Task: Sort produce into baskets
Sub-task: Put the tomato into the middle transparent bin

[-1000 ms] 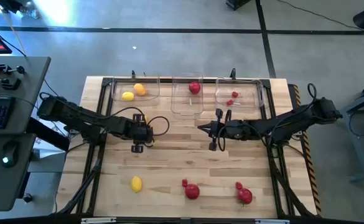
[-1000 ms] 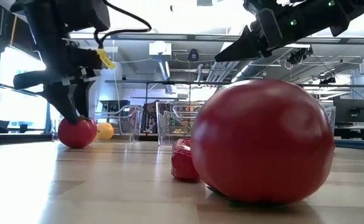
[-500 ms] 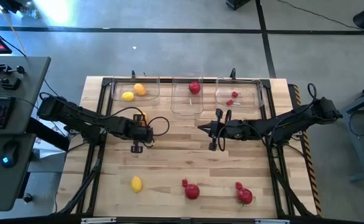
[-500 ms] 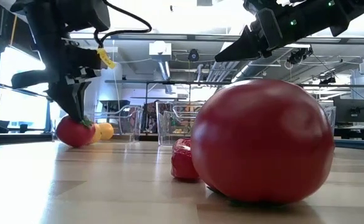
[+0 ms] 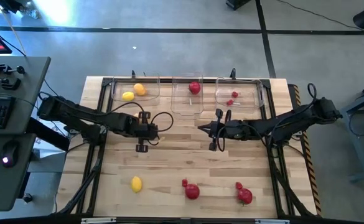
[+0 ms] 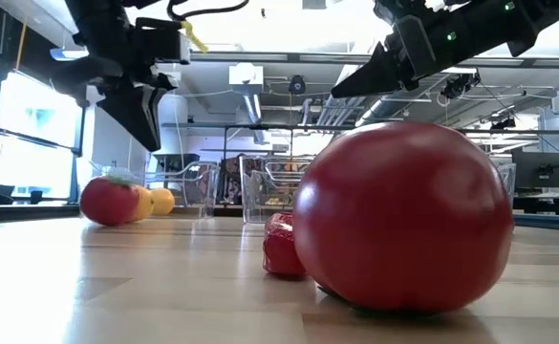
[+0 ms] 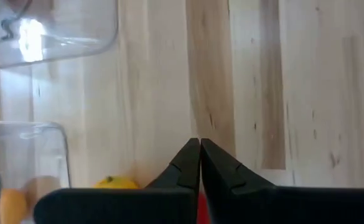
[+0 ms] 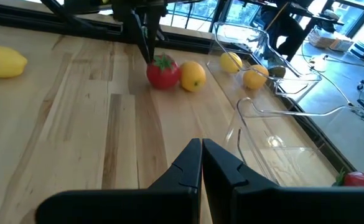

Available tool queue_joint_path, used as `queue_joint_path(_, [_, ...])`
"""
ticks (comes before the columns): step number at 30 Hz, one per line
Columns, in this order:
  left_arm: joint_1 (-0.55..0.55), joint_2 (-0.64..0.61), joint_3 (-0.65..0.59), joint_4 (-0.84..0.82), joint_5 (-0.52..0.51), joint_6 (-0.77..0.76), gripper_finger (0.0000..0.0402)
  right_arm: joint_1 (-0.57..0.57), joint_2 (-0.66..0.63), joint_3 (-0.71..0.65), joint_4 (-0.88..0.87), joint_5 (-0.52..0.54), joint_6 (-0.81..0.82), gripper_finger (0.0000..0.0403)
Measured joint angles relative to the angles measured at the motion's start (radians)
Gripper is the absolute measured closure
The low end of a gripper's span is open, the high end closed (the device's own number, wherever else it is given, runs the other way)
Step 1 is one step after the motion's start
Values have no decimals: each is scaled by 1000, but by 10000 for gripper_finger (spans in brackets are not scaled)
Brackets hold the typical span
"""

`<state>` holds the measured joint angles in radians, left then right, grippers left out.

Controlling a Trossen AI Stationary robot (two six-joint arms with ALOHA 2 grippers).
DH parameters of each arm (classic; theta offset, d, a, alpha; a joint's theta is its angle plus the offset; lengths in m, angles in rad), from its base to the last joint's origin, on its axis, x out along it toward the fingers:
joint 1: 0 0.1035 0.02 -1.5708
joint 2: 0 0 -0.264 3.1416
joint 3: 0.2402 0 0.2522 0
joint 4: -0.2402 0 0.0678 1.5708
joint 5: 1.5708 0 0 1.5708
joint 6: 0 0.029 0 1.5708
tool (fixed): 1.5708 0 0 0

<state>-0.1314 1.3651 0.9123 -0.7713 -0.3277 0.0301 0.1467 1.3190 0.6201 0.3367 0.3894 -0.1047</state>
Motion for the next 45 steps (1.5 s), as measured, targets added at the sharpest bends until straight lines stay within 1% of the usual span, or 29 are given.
queue_joint_path(3, [2, 0, 0, -42, -6, 6, 386, 0, 0, 0, -4, -1, 0, 400])
queue_joint_path(6, [9, 0, 0, -85, -12, -25, 356, 0, 0, 0, -5, -5, 0, 400])
queue_joint_path(10, [26, 0, 0, -168, 9, -114, 298, 0, 0, 0, -5, -19, 0, 400])
queue_joint_path(14, [68, 0, 0, -250, 14, -210, 228, 0, 0, 0, -4, -23, 0, 400])
queue_joint_path(19, [168, 0, 0, -244, 97, -256, 144, 0, 0, 0, -4, -28, 0, 400])
queue_joint_path(22, [227, 1, 0, -243, 111, -246, 114, 0, 0, 0, -4, -42, 0, 400])
queue_joint_path(25, [287, 9, -1, -248, 162, -238, 106, 0, 0, 0, -4, -58, 0, 400])
queue_joint_path(29, [350, 29, -1, -247, 239, -228, 107, 0, 0, 0, -4, -64, 0, 400])
queue_joint_path(34, [390, 79, -1, -238, 292, -218, 107, 0, 0, 0, -8, -68, 3, 400])
queue_joint_path(40, [393, 141, -1, -238, 297, -203, 107, 0, 0, 0, -14, -68, 4, 400])
queue_joint_path(45, [393, 162, 2, -239, 292, -196, 107, 0, 0, 0, -16, -68, 4, 400])
